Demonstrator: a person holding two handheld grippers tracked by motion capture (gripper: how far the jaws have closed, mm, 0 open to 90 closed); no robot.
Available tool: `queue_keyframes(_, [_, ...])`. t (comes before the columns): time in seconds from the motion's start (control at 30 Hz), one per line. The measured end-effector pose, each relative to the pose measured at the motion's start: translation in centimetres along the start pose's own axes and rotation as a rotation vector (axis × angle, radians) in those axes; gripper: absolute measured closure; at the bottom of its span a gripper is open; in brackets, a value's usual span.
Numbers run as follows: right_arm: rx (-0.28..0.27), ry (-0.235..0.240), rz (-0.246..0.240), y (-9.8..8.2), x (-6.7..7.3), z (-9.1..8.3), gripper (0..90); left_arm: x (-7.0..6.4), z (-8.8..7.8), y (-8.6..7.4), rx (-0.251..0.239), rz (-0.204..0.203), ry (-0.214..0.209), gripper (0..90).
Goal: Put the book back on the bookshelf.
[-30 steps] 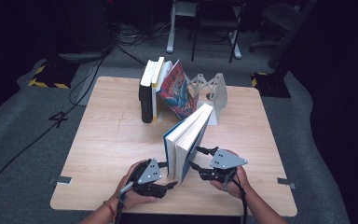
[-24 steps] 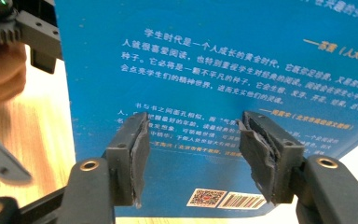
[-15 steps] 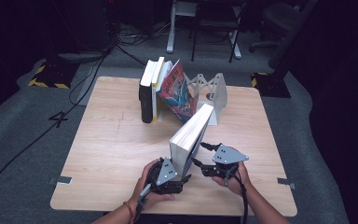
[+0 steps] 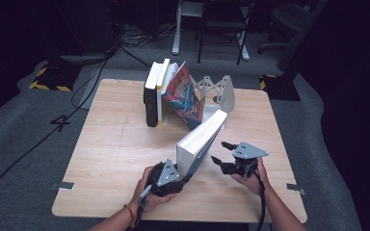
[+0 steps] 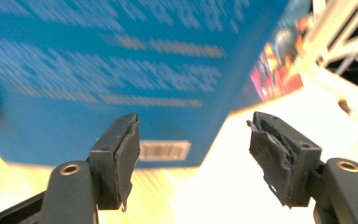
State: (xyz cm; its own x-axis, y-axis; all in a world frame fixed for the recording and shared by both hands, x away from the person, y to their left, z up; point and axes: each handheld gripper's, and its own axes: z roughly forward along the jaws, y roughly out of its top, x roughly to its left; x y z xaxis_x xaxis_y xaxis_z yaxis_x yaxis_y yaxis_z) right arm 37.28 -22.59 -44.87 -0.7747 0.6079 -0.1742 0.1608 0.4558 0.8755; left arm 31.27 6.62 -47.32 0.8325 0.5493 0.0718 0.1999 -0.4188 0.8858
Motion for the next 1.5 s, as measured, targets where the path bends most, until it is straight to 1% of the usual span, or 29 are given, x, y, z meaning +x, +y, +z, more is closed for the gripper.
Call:
queue_keyframes(0.03, [0.0, 0.0, 0.0, 0.0, 0.0, 0.0, 33.8, 0.0, 0.0, 0.0, 0.0, 0.0, 0.0, 55.8])
queue_keyframes(0.07, [0.017, -0.002, 0.001, -0.4, -0.3, 0.2, 33.5, 0.4, -0.2, -0.1, 0.005, 0.0, -0.003, 55.8])
queue_keyframes(0.17, [0.042, 0.027, 0.031, -1.1, -1.3, 0.5, 32.9, 1.3, -1.0, -0.4, 0.017, 0.005, -0.03, 59.2])
queue_keyframes(0.2, [0.039, 0.036, 0.03, -1.2, -1.5, 0.5, 31.7, 1.9, -1.7, -0.7, 0.026, 0.025, -0.061, 59.4])
queue_keyframes(0.23, [0.033, 0.047, 0.03, -1.1, -1.6, 0.5, 31.5, 1.9, -1.7, -0.7, 0.026, 0.025, -0.061, 59.5])
queue_keyframes(0.27, [0.026, 0.059, 0.032, -1.1, -1.6, 0.6, 31.4, 2.5, -2.4, -1.0, 0.033, 0.038, -0.101, 59.5])
queue_keyframes(0.3, [0.026, 0.059, 0.032, -1.1, -1.6, 0.6, 31.4, 2.5, -2.4, -1.0, 0.033, 0.038, -0.101, 59.5])
queue_keyframes(0.33, [0.023, 0.069, 0.034, -1.0, -1.5, 0.6, 31.2, 3.2, -3.1, -1.3, 0.042, 0.056, -0.138, 59.5])
queue_keyframes(0.37, [0.018, 0.09, 0.03, -0.8, -1.3, 0.7, 31.2, 3.5, -3.4, -1.4, 0.043, 0.062, -0.156, 59.5])
queue_keyframes(0.43, [0.021, 0.135, 0.007, -0.4, -0.8, 1.1, 28.3, 4.5, -4.6, -2.0, 0.05, 0.083, -0.213, 59.4])
queue_keyframes(0.47, [0.021, 0.135, 0.007, -0.4, -0.8, 1.1, 28.3, 4.5, -4.6, -2.0, 0.05, 0.083, -0.213, 59.4])
queue_keyframes(0.53, [0.023, 0.177, -0.023, 0.1, -0.3, 1.5, 28.2, 5.2, -5.5, -2.4, 0.055, 0.092, -0.237, 59.3])
queue_keyframes(0.6, [0.006, 0.224, -0.033, 0.7, 0.2, 1.8, 28.1, 5.6, -6.0, -2.7, 0.059, 0.098, -0.252, 59.3])
queue_keyframes(0.77, [-0.026, 0.32, -0.073, 2.6, 1.8, 3.0, 26.9, 6.2, -6.6, -3.0, 0.063, 0.109, -0.261, 59.1])
queue_keyframes(0.87, [-0.035, 0.351, -0.085, 3.0, 2.5, 3.3, 32.7, 6.3, -6.5, -3.0, 0.06, 0.104, -0.256, 58.8])
queue_keyframes(0.93, [-0.024, 0.33, -0.132, 3.1, 3.0, 3.3, 34.2, 6.5, -6.6, -3.2, 0.054, 0.085, -0.239, 57.8])
queue_keyframes(0.97, [-0.023, 0.334, -0.138, 3.1, 2.9, 3.2, 36.8, 6.7, -6.6, -3.3, 0.053, 0.072, -0.229, 56.2])
queue_keyframes(1.03, [-0.033, 0.366, -0.121, 2.8, 2.3, 2.7, 42.8, 6.9, -6.5, -3.3, 0.048, 0.039, -0.202, 50.2])
queue_keyframes(1.07, [-0.033, 0.366, -0.121, 2.8, 2.3, 2.7, 42.8, 6.9, -6.5, -3.3, 0.048, 0.039, -0.202, 49.1])
queue_keyframes(1.1, [-0.029, 0.365, -0.125, 2.8, 2.2, 2.5, 44.0, 6.9, -6.5, -3.3, 0.044, 0.03, -0.188, 49.1])
queue_keyframes(1.13, [-0.024, 0.365, -0.133, 2.8, 2.3, 2.3, 45.5, 6.9, -6.5, -3.2, 0.033, 0.013, -0.165, 46.4])
queue_keyframes(1.2, [-0.014, 0.385, -0.156, 2.7, 2.4, 1.6, 49.8, 6.9, -6.5, -2.9, 0.004, -0.009, -0.158, 44.5])
queue_keyframes(1.23, [-0.012, 0.394, -0.161, 2.7, 2.5, 1.3, 51.3, 6.9, -6.4, -2.6, 0.002, -0.016, -0.15, 43.9])
queue_keyframes(1.27, [-0.01, 0.408, -0.171, 2.7, 2.6, 0.8, 52.3, 6.9, -6.3, -2.5, -0.001, -0.012, -0.143, 42.3])
queue_keyframes(1.3, [-0.01, 0.405, -0.187, 2.8, 2.8, 0.5, 52.4, 6.9, -6.2, -2.5, -0.003, -0.013, -0.142, 41.7])
queue_keyframes(1.4, [-0.022, 0.397, -0.203, 3.3, 3.2, -0.2, 51.8, 6.9, -6.1, -2.4, -0.004, -0.017, -0.146, 41.0])
queue_keyframes(1.43, [-0.049, 0.391, -0.202, 3.7, 3.3, -0.5, 51.7, 7.0, -6.1, -2.4, -0.003, -0.012, -0.142, 40.9])
queue_keyframes(1.47, [-0.065, 0.396, -0.185, 4.1, 3.3, -0.8, 51.6, 7.1, -6.0, -2.4, -0.004, -0.021, -0.149, 40.6])
queue_keyframes(1.5, [-0.081, 0.396, -0.183, 4.7, 3.3, -1.1, 51.3, 7.2, -5.9, -2.3, -0.005, -0.023, -0.152, 40.0])
